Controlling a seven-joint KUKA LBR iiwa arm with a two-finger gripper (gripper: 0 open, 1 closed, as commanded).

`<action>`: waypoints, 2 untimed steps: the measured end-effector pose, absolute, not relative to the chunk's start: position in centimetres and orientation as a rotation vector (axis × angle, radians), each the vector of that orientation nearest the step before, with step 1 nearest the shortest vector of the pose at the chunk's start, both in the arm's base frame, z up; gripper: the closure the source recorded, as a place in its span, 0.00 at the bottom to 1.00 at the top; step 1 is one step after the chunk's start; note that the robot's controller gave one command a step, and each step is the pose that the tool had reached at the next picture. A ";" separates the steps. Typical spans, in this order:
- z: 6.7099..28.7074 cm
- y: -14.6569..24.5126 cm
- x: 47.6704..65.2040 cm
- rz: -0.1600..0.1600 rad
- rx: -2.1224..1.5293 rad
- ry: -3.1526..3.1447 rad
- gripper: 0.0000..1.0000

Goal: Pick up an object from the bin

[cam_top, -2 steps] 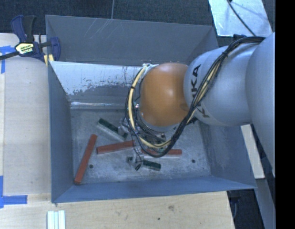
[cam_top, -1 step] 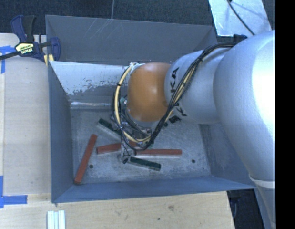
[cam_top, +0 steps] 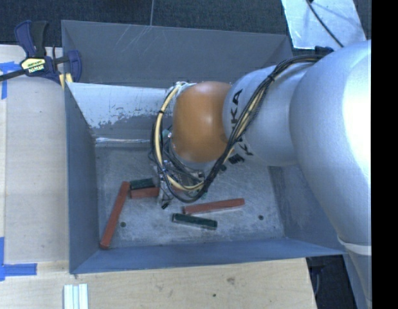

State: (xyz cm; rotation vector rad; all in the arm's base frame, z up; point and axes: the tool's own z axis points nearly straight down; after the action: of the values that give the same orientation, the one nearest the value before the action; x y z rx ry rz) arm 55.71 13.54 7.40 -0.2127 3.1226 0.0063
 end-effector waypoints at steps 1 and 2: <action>17.1 13.2 56.6 0.001 -0.293 3.116 1.00; 24.2 13.0 57.8 0.001 -0.278 3.117 1.00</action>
Offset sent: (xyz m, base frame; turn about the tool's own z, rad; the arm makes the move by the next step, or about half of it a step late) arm 0.0057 -0.0032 0.0919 -0.0526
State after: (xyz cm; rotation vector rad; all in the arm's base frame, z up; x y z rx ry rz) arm 57.77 12.96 24.19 -0.2782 3.1171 0.0014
